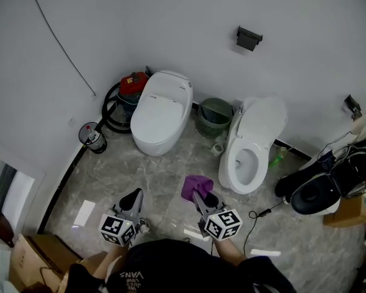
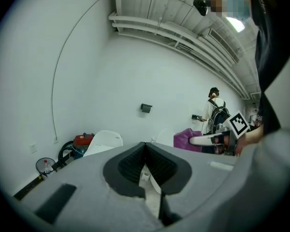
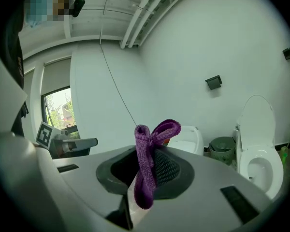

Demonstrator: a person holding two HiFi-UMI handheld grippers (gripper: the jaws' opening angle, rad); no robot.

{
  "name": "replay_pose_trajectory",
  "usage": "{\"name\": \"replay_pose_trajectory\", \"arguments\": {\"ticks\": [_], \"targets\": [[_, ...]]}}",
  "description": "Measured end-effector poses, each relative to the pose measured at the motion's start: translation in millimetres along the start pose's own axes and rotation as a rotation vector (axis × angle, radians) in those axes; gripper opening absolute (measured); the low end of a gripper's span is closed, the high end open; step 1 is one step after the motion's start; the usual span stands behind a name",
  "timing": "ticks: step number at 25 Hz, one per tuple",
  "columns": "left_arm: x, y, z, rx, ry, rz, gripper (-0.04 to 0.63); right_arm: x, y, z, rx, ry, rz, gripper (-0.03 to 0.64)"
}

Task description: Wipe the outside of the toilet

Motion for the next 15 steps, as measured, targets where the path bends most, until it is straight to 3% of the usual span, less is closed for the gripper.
{"name": "replay_pose_trajectory", "arguments": {"ticks": [9, 15], "targets": [[-109.0, -12.1, 3.0, -0.054, 0.072, 0.006, 0.005, -22.0, 14.2, 92.3, 0.033, 0.114, 0.006, 0.066], [-152.4, -9.4, 16.6, -0.065, 0.124, 0.002, 0.005, -27.4, 10.1, 126.8, 0.058, 0.17, -0.026, 0.066]]}}
Point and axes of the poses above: the fingertips, and each gripper's own axes: z forward along the fingers, x to its right, y out of its underside, the point moved 3 cm from there along -z, backward along the fingers, and after that the axes turned 11 degrees about x, right-handed, at the moved point
